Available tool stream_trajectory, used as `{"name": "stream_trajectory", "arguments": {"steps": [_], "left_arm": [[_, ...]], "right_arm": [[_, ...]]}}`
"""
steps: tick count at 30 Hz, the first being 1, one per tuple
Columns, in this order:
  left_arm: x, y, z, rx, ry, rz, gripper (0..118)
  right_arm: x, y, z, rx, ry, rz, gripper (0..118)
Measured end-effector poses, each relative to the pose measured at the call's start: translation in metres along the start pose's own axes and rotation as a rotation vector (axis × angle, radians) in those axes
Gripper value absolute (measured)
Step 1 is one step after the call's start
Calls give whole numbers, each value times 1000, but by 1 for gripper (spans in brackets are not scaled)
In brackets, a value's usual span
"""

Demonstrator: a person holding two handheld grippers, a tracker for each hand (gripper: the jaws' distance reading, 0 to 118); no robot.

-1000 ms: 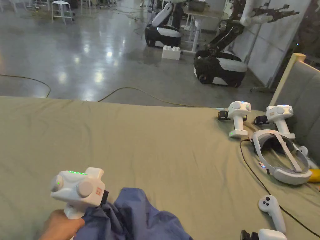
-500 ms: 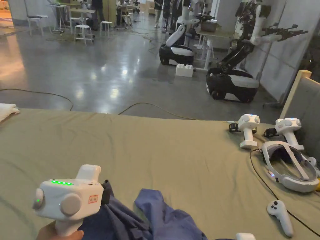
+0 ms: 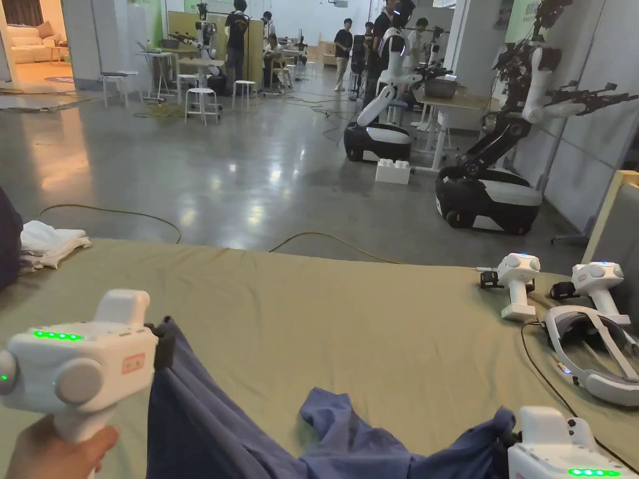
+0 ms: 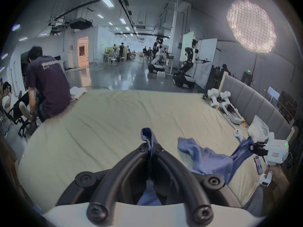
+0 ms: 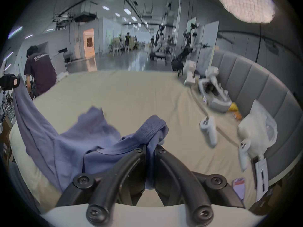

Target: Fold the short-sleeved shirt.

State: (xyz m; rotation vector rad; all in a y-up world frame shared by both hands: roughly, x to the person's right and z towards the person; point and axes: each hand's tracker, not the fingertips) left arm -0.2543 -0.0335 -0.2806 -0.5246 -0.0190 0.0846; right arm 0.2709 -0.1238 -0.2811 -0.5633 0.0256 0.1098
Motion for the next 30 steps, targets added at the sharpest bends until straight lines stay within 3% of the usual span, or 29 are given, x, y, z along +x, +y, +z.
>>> {"name": "stream_trajectory", "arguments": {"steps": [9,14,18,23,30], "left_arm": [[-79,88,45,126,126,16,6],[-109,124,55,153,155,103,6],[-117,146,51,158,164,122,6],[-115,167,36,151,174,113,6],[-113,194,16,173,176,102,6]], "right_arm": [[27,115,56,228,-23,-10,9],[41,172,64,302,-43,-54,9],[36,210,63,339,-44,-57,9],[16,244,56,344,-70,6,9],[18,282,36,350,-102,2,9]]}}
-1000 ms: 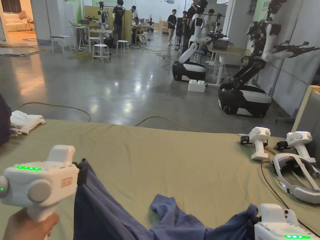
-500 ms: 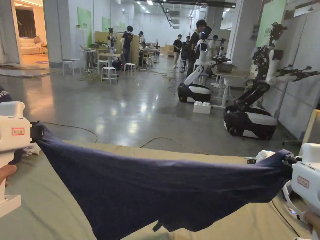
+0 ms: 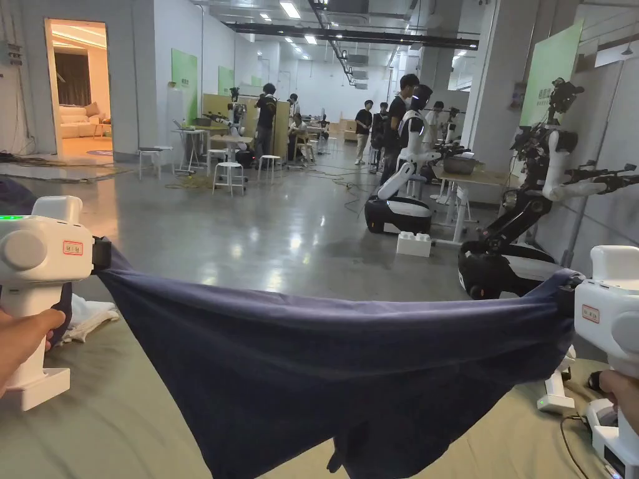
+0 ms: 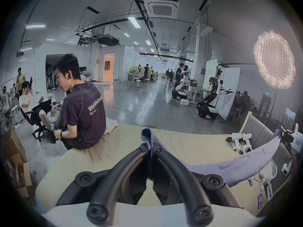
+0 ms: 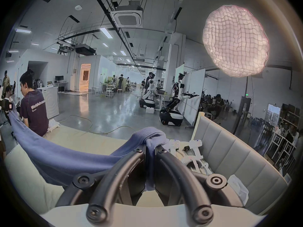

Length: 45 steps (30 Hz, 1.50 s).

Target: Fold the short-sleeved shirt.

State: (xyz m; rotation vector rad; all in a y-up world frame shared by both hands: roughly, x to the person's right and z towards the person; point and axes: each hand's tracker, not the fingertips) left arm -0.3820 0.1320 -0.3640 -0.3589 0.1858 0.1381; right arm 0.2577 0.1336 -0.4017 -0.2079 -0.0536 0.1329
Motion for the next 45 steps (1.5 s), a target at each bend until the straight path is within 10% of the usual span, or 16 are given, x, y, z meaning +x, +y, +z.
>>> {"name": "stream_trajectory", "arguments": {"steps": [10,31,41,45], "left_arm": [[17,-19,-10,36,-16,-72,6],[-16,-337,64,-345,-28,-70,5],[-32,-399,85,-450,24,55,5],[-31,-400,92,-461,48,41,16]], "right_arm": [[14,-6,-1,15,-21,-36,9],[25,-296,110,-359,-35,78,9],[17,-364,132,-488,-73,9,10],[7,-363,142,-478,-97,22,25]]}}
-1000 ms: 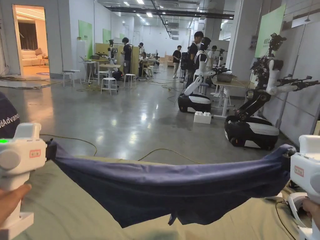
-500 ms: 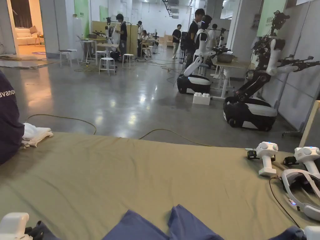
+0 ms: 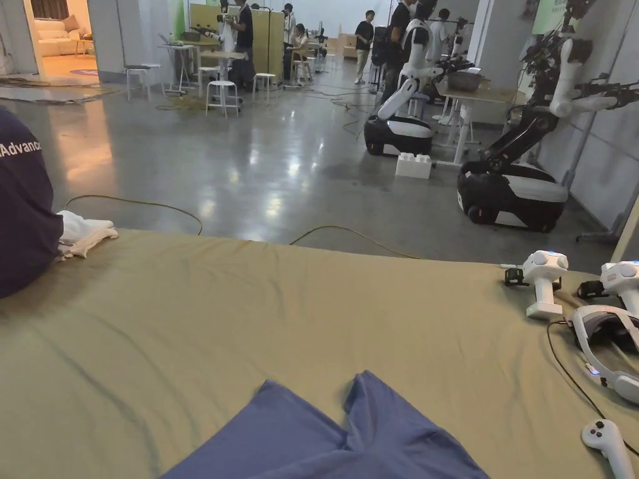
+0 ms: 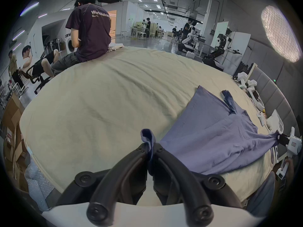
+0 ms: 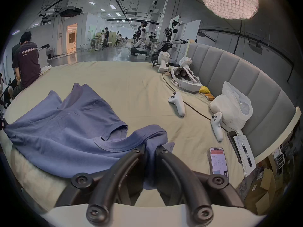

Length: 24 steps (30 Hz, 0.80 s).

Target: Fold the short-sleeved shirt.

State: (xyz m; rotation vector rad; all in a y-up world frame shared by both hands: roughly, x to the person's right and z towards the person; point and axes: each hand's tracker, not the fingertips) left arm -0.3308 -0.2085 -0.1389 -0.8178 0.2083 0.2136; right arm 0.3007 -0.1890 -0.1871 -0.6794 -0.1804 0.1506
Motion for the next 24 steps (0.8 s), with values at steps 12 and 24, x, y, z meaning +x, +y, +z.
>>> {"name": "stream_trajectory", "arguments": {"steps": [12,24], "left_arm": [[35,28,28,153,-6,-75,42],[141,74,83,574,-41,-178,40]], "right_arm": [[-52,48,56,292,85,-32,65],[-131,107,98,590,168,-97,65]]}}
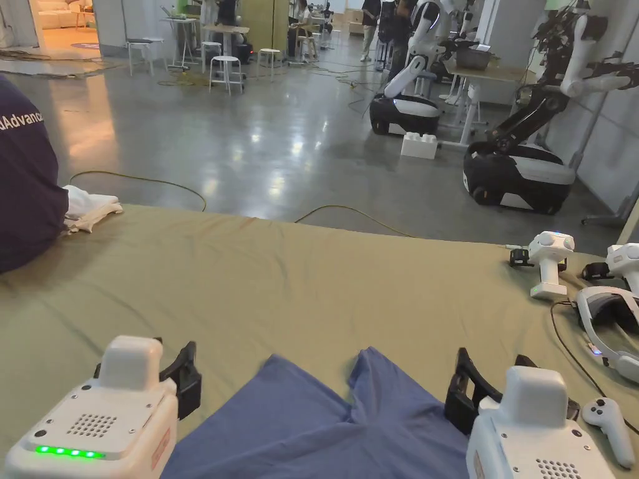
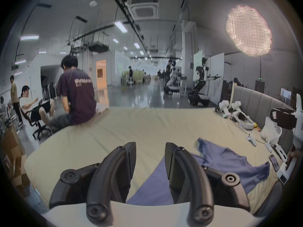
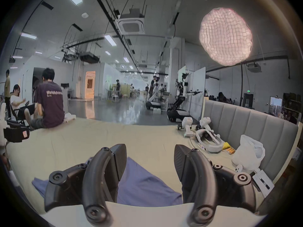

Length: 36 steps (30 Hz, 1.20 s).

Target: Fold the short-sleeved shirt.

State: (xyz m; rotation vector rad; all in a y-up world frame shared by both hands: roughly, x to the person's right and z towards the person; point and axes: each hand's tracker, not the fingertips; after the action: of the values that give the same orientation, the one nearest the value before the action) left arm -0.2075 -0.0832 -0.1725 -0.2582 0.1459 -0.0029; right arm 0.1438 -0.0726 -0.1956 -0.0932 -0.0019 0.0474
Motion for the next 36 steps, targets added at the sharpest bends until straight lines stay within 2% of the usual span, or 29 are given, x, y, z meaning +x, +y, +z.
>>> {"name": "stream_trajectory", "arguments": {"steps": [2,4,5,6,8,9,11,17,23,25,29,33,34,36], "left_arm": [[8,11,3,44,0,-8,38],[11,22,3,75,2,-10,30],[14,26,4,93,8,-14,26],[15,30,4,106,10,-15,19],[15,35,2,123,6,-10,7],[15,36,3,135,10,-3,6],[12,38,2,140,4,11,0],[0,32,2,113,18,3,0],[-52,-4,-18,-151,80,-54,0],[-77,-21,-30,-293,101,-22,0],[-125,-67,-53,-576,42,134,0],[-151,-108,-60,-712,74,253,0],[-156,-115,-62,-739,73,284,4],[-162,-130,-66,-784,73,350,23]], "right_arm": [[-5,7,0,24,5,-7,63],[-7,13,-1,43,6,-18,54],[-8,16,-2,49,-2,-21,39],[-9,18,-4,52,-9,-19,16],[-8,20,-6,64,-19,-26,3],[-6,21,-6,70,3,-36,0],[-9,23,-7,70,8,-33,0],[-13,25,-10,78,30,-3,0],[-18,19,-21,30,64,16,0],[-20,12,-27,-6,83,32,0],[-23,-9,-41,-104,109,52,0],[-25,-29,-49,-160,115,51,0],[-26,-33,-50,-176,116,54,0],[-28,-39,-54,-215,130,60,0]]}}
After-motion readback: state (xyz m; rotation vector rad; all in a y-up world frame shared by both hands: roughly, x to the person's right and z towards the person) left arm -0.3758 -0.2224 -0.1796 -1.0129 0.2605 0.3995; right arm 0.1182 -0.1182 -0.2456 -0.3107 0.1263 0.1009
